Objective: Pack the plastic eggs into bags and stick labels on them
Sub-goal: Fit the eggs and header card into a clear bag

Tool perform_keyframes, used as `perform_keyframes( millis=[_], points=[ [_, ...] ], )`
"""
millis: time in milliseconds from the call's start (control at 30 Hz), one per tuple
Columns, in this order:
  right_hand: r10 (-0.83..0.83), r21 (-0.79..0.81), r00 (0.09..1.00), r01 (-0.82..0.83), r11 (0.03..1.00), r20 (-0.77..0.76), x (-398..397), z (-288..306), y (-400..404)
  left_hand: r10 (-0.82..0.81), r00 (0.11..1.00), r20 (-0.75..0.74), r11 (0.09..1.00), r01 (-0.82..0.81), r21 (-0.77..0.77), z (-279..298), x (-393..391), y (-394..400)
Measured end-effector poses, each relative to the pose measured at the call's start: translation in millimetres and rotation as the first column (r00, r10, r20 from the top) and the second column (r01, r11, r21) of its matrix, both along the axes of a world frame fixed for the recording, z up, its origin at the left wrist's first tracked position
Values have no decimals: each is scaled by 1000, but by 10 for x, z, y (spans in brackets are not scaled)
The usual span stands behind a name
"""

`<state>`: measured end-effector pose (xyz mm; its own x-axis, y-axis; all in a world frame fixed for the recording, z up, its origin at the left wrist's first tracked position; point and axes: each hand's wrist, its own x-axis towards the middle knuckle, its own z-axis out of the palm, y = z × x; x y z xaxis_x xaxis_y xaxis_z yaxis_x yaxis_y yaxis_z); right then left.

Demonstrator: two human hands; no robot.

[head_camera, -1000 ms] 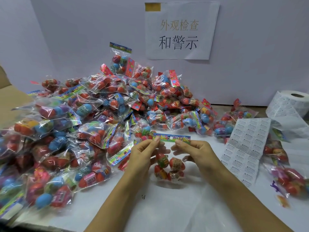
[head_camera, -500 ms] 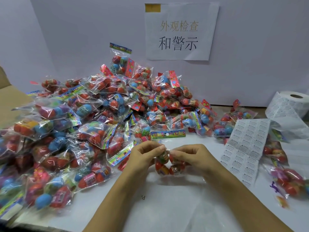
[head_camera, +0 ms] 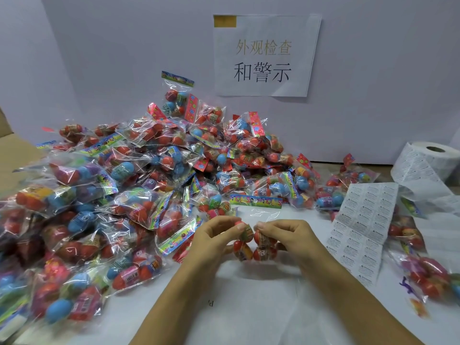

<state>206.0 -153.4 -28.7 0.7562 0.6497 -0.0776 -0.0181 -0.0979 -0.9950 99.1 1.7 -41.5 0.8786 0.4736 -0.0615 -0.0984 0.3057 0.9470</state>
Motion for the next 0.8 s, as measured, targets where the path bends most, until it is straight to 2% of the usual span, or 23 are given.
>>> perform_keyframes(
  millis=[267, 467, 533, 633, 733, 800],
  points=[
    [-20, -8, 1000, 20, 1000, -15, 15, -17, 12, 76, 997, -11, 995, -75, 64, -33, 27, -23],
    [16, 26, 999, -16, 1000, -27, 18, -35, 23, 59, 998, -5, 998, -60, -12, -24, 31, 10],
    [19, 14, 999, -19, 1000, -42, 30, -59, 27, 105, 994, -28, 993, -104, 60, -61, 43, 8],
    [-5, 18, 997, 6, 1000, -77, 40, -90, 37, 190, 981, -44, 950, -173, 260, -113, 41, -8],
    [-49, -9, 997, 49, 999, -57, 79, -114, 25, 265, 964, -6, 849, -230, 476, -122, 26, -6],
    [-95, -10, 992, 95, 995, -82, 115, -126, 7, 295, 955, 27, 788, -259, 559, -119, 23, -6]
  ],
)
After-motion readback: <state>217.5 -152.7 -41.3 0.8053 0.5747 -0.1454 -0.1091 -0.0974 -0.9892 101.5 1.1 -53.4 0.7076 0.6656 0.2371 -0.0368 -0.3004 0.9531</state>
